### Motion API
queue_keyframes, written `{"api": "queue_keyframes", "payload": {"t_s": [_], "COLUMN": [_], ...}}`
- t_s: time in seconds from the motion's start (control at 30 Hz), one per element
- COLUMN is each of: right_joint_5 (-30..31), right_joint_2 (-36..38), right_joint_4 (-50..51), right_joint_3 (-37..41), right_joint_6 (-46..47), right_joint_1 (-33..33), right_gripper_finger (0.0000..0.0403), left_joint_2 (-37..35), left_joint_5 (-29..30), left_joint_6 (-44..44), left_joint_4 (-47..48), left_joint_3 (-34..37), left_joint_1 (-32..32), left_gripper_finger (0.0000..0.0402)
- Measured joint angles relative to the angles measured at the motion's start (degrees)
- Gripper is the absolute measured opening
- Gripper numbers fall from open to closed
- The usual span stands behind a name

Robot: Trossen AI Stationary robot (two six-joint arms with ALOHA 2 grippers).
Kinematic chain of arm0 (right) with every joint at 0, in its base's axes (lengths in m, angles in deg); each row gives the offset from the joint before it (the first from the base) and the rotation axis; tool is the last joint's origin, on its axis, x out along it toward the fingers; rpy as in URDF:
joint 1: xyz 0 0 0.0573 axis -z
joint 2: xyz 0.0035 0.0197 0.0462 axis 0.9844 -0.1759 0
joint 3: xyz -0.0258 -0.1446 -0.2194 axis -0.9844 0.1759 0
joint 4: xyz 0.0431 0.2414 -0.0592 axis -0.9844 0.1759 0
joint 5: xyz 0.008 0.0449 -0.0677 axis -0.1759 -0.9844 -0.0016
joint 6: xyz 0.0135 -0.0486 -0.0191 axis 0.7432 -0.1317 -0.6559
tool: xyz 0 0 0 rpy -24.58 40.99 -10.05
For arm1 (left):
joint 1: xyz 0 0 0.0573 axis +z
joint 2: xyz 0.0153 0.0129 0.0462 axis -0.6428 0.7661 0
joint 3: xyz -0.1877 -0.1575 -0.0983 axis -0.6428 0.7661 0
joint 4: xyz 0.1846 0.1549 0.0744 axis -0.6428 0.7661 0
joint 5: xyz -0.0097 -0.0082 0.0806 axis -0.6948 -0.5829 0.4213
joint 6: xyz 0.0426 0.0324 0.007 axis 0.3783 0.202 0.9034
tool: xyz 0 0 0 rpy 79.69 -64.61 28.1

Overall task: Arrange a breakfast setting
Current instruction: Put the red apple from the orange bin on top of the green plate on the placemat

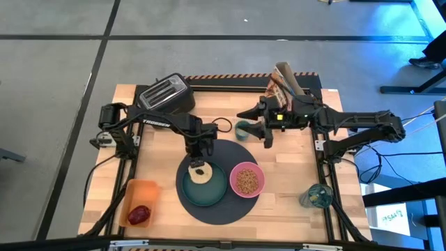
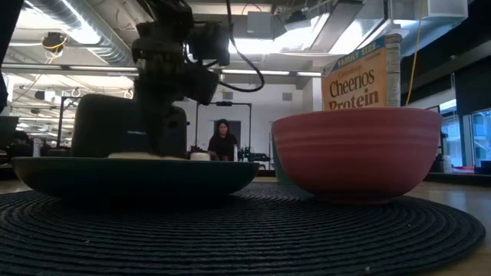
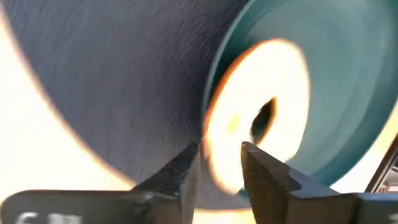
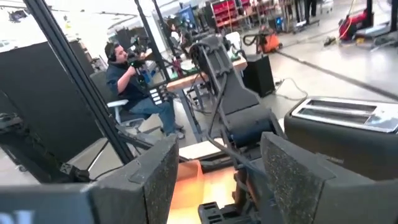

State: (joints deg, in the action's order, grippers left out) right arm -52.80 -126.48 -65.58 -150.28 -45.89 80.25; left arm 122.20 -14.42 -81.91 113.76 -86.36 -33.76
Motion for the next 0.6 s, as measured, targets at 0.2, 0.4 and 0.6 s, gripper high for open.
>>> {"api": "queue_keyframes", "payload": {"t_s": [0.2,0.4,0.6], "right_joint_5": [0.27,0.76,6.72], "right_joint_2": [1.92,1.99,1.99], "right_joint_4": [0.05,0.11,0.29], "right_joint_3": [-0.01,-0.01,-0.01], "right_joint_6": [-3.62,-4.78,-6.25], "right_joint_1": [0.02,0.02,0.09], "right_gripper_finger": [0.0218,0.0218,0.0218], "left_joint_2": [-1.32,-8.49,-18.24], "left_joint_5": [8.73,12.56,16.32], "left_joint_6": [-5.4,-12.64,-24.01], "left_joint_4": [17.2,23.38,25.33], "left_joint_3": [-6.23,-9.9,-9.89], "left_joint_1": [0.0,-2.34,-8.68], "left_gripper_finger": [0.0158,0.016,0.0159]}}
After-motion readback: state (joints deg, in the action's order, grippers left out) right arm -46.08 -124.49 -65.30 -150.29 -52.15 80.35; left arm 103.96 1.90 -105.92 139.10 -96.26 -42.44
